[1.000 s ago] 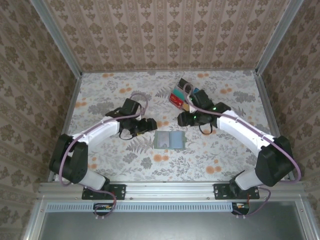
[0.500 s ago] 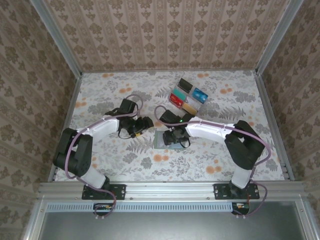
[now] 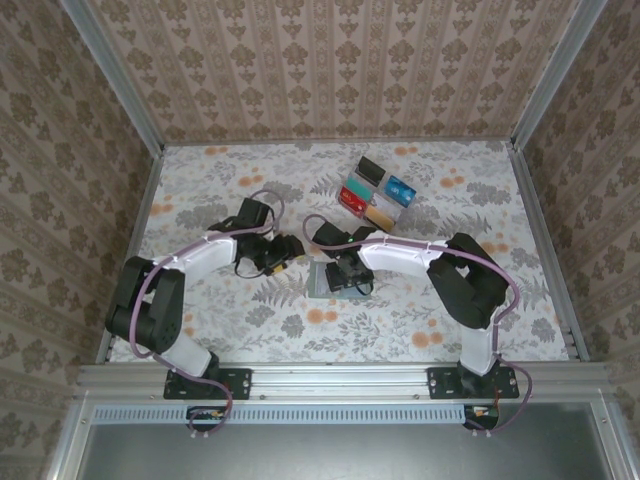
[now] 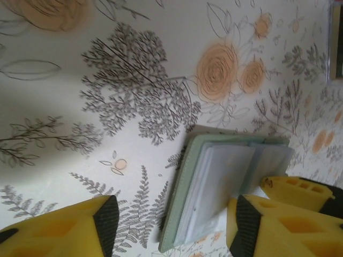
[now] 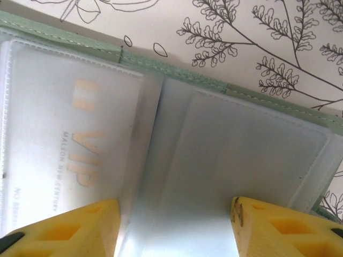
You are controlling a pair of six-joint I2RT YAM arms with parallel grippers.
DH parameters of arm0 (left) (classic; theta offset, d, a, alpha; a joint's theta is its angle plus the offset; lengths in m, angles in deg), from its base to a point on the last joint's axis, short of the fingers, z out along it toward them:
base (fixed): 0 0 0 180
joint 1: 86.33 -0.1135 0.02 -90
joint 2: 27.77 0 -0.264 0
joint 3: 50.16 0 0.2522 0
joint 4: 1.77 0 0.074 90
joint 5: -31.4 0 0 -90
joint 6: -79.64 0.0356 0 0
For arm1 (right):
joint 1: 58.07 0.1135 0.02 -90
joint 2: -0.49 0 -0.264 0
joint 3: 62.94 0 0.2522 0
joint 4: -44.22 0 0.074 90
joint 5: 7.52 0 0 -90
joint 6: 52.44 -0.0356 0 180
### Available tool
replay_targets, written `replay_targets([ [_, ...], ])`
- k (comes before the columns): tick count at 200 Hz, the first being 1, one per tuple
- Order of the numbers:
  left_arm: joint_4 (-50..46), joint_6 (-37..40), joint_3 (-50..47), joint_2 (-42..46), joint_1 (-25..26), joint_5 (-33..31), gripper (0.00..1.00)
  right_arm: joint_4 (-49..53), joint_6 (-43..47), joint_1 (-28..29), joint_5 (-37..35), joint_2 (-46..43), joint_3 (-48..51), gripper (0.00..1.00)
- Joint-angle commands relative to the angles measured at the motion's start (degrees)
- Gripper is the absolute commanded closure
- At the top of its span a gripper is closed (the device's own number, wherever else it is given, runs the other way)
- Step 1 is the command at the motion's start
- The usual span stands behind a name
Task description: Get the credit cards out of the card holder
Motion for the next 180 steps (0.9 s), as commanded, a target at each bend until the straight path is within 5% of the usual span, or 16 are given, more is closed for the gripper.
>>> replay_targets([
  [1,0.0,0.4,0.0,-0.3,2.1,2.1,0.44,2.2,-1.2,-0.2,-1.9,2.0,0.4,0.46],
  [71,2.3,0.0,0.9,-4.9,8.4,6.2,0.63,-2.9,-0.9,-1.5,2.9,1.1,4.9,0.54],
  [180,3.2,-0.7,2.5,-10.2,10.2,5.4,0.67,-4.3,-1.1,-2.3,4.7,1.3,5.7,0.57],
])
